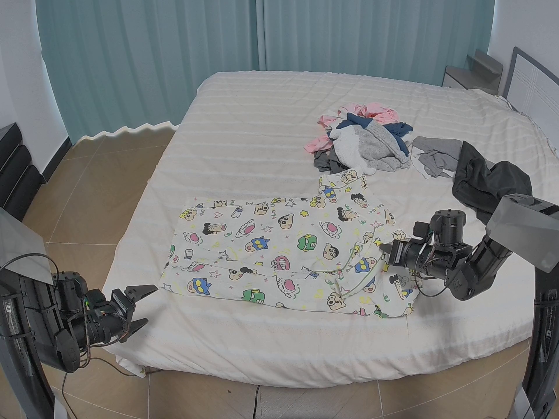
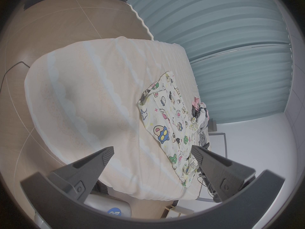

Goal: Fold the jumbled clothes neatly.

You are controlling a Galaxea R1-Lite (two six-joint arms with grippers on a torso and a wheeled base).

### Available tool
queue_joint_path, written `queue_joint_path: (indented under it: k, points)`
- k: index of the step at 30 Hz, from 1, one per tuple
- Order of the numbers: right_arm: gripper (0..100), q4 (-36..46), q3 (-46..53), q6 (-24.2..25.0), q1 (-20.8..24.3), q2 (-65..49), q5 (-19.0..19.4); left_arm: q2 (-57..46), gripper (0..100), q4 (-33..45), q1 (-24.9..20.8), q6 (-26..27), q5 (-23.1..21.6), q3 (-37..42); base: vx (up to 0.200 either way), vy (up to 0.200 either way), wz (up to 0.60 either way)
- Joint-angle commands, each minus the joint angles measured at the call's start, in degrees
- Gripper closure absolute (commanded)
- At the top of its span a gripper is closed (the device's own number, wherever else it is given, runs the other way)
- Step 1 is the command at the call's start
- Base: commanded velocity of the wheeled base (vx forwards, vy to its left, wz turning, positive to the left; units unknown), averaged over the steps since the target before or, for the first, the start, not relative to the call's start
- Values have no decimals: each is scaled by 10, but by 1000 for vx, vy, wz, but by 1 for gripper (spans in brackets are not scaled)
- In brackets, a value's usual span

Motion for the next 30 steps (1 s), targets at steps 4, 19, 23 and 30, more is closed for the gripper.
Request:
queue_joint_path:
  k: [4, 19, 23, 30]
  points:
    - [100, -128, 132, -7, 4, -36, 11, 1, 0, -10, 0, 0, 0, 0, 0, 0, 0]
    - [100, -242, 335, -59, 7, -58, 77, 1, 0, -10, 0, 0, 0, 4, 0, 0, 0]
    - [100, -248, 362, -91, 4, -52, 90, 1, 0, -10, -1, 2, 0, 4, 0, 0, 0]
    - [100, -243, 368, -126, -1, -12, 86, 1, 0, -10, -1, 2, 0, 4, 0, 0, 0]
